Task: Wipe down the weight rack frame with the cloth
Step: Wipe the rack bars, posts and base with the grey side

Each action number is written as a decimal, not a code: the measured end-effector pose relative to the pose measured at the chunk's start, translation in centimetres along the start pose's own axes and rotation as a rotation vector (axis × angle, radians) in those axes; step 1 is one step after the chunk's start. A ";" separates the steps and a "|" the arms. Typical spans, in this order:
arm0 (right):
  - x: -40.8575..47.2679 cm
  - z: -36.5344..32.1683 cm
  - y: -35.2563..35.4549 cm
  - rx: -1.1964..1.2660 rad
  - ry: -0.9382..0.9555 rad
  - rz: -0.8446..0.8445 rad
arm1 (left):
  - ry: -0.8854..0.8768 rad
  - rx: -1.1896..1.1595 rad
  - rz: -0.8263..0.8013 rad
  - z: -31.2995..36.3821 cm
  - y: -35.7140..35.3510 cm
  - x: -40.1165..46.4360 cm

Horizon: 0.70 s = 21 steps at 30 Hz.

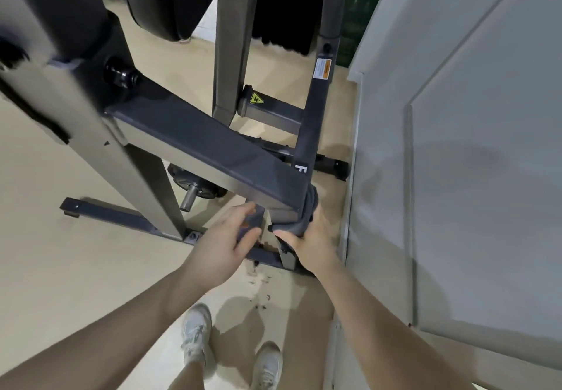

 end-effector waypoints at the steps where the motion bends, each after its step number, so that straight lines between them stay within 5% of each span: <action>1: 0.2 -0.3 0.3 0.032 -0.021 0.014 | 0.056 -0.129 -0.010 0.2 -0.2 0.3; 6: 0.1 -2.2 0.9 0.101 0.058 0.026 | 0.119 -0.474 -0.036 1.9 -1.4 0.7; 12: -0.5 1.2 -0.6 -0.011 -0.086 0.041 | 0.021 -0.427 -0.143 1.6 -1.7 1.2; 16: -0.9 0.4 0.9 0.084 -0.006 0.050 | 0.027 -0.522 -0.243 -0.3 -2.3 2.2; 21: -0.7 4.3 -1.7 0.158 0.025 0.149 | -0.169 -0.476 -0.158 -5.0 -6.0 5.1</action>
Point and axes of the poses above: each hand's wrist, its own x-axis towards the middle knuckle, its own y-axis out of the back of the hand, z = x × y, the point moved 9 cm from there along x, towards the middle knuckle, and after that the axes turned 6 degrees about z, right-handed, at the moved point
